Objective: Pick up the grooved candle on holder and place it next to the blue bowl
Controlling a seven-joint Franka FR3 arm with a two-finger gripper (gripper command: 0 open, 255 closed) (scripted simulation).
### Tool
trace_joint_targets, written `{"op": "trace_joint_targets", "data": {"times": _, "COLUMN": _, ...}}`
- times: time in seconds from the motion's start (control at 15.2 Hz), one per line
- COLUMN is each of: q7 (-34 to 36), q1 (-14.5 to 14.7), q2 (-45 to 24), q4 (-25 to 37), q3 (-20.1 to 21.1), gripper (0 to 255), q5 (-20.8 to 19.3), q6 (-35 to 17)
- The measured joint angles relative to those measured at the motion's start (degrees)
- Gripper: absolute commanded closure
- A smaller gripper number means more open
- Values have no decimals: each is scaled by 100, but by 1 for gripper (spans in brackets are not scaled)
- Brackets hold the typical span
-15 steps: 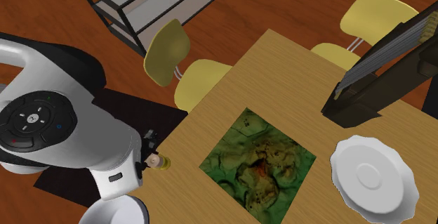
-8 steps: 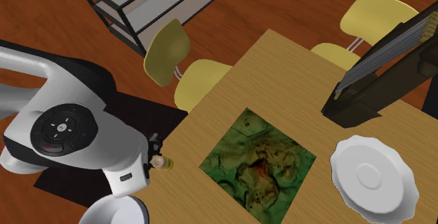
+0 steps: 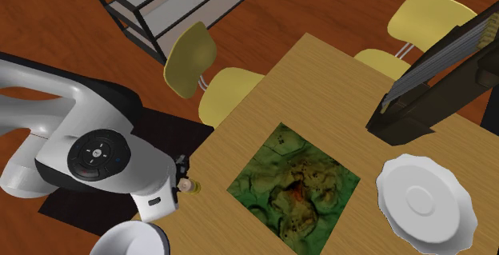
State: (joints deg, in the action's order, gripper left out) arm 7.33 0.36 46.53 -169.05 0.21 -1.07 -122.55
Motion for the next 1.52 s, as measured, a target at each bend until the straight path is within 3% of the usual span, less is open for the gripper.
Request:
{"op": "trace_joint_targets", "data": {"times": 0.4, "q7": -7, "q1": -7, "q2": -32, "q4": -25, "q3": -7, "gripper": 255, "q5": -6, "q6": -61}}
{"op": "trace_joint_targets", "data": {"times": 0.46, "q7": -7, "q1": -7, "q2": -32, "q4": -25, "q3": -7, "gripper": 0, "q5": -6, "q6": -61}}
{"op": "trace_joint_targets", "data": {"times": 0.86, "q7": -7, "q1": -7, "q2": -32, "q4": -25, "q3": -7, "gripper": 0, "q5": -6, "q6": -61}}
{"op": "trace_joint_targets", "data": {"times": 1.19, "q7": 6, "q1": 18, "q2": 325, "q4": 468, "q3": 14, "gripper": 0, "q5": 20, "q6": 779}}
{"op": "trace_joint_targets", "data": {"times": 1.52, "q7": -11, "q1": 8, "q2": 349, "q4": 533, "q3": 1, "gripper": 0, "q5": 11, "q6": 878}}
